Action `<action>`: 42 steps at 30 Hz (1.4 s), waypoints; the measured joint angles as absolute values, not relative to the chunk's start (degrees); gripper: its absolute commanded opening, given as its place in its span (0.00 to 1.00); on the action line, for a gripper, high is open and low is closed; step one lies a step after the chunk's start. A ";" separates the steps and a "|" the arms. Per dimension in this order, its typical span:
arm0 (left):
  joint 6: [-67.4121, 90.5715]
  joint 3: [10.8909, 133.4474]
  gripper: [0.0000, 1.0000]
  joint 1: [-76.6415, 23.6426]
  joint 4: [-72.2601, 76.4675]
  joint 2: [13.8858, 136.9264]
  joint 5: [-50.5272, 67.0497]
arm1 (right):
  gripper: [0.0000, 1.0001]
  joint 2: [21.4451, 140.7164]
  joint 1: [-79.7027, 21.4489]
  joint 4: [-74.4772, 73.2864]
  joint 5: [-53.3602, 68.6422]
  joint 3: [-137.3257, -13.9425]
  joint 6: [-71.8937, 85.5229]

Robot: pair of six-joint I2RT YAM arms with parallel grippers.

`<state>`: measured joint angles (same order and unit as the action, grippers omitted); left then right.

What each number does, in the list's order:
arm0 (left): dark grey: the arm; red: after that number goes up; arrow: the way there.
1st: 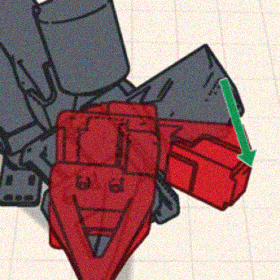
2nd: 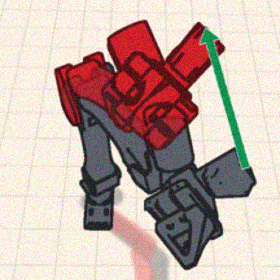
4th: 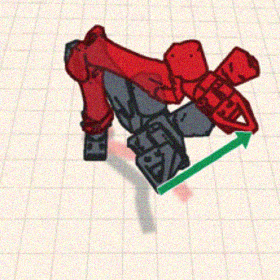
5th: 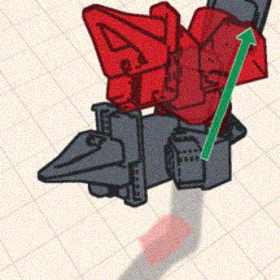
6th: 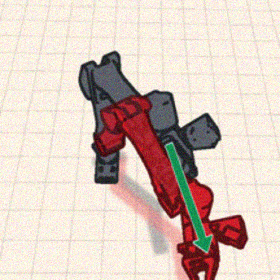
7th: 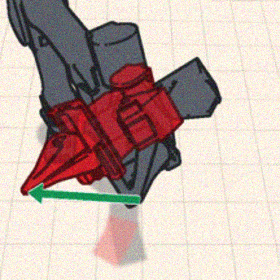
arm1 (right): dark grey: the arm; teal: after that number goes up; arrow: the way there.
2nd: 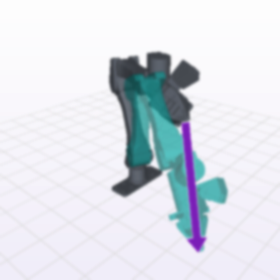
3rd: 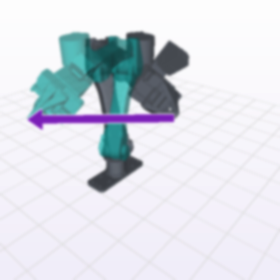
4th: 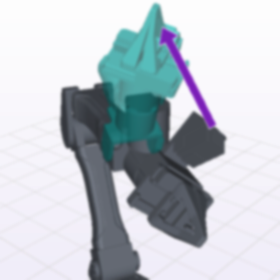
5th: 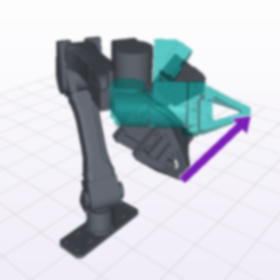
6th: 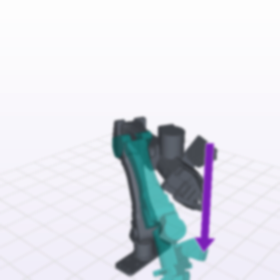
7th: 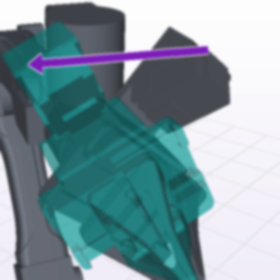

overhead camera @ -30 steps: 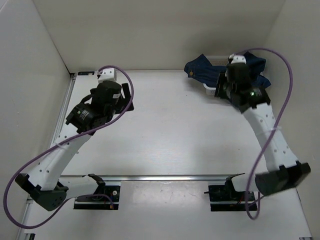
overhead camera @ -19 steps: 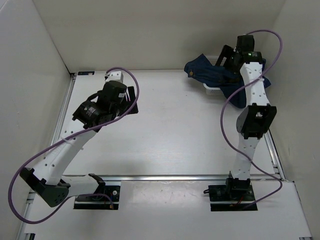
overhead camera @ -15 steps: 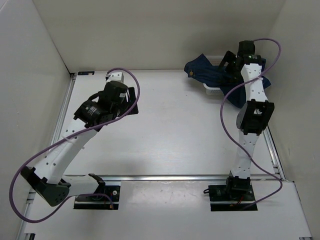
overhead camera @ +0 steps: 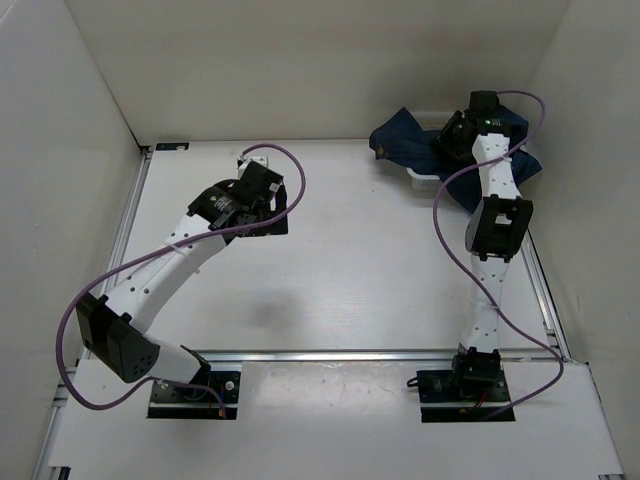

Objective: Fold and stack the trousers
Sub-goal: Grab the trousers from the pile, then move the trousers to the center of the board

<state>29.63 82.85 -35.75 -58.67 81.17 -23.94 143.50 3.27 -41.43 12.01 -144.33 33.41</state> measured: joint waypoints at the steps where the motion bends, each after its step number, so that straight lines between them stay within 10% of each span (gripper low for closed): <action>1: 29.63 82.85 0.99 -35.75 -58.76 81.17 -24.03 | 0.08 143.83 3.36 -41.06 12.32 -144.33 33.69; 17: 31.70 83.09 0.99 -32.88 -59.11 78.78 -23.38 | 0.00 121.43 0.86 -40.49 13.98 -143.61 29.41; 28: 35.46 85.67 0.99 -0.45 -59.79 74.15 -11.92 | 0.00 88.75 -24.49 -35.88 15.31 -133.23 24.10; 29: 35.59 85.84 0.99 2.04 -59.92 72.82 -10.76 | 0.03 87.68 -25.85 -35.99 14.90 -129.99 24.01; 30: 35.62 86.17 0.99 4.23 -60.01 71.42 -9.45 | 0.45 86.70 -27.49 -35.11 14.39 -125.45 24.01; 31: 35.59 86.54 0.99 5.98 -60.01 70.04 -8.49 | 0.63 86.61 -28.64 -35.09 14.00 -121.21 24.53; 35: 33.80 88.97 0.99 8.73 -60.01 66.17 -4.51 | 1.00 93.54 -29.82 -35.94 13.47 -109.84 24.93; 40: 30.65 87.66 0.99 8.56 -59.16 64.99 -0.43 | 0.96 95.61 -28.62 -40.60 8.58 -93.47 24.40; 42: 29.78 84.03 0.99 7.92 -58.59 64.82 1.08 | 0.59 91.42 -28.01 -41.91 6.72 -87.94 24.34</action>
<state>29.78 84.03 7.92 -58.59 64.82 1.08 91.42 -28.01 -41.91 6.72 -87.94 24.34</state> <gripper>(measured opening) 0.990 0.820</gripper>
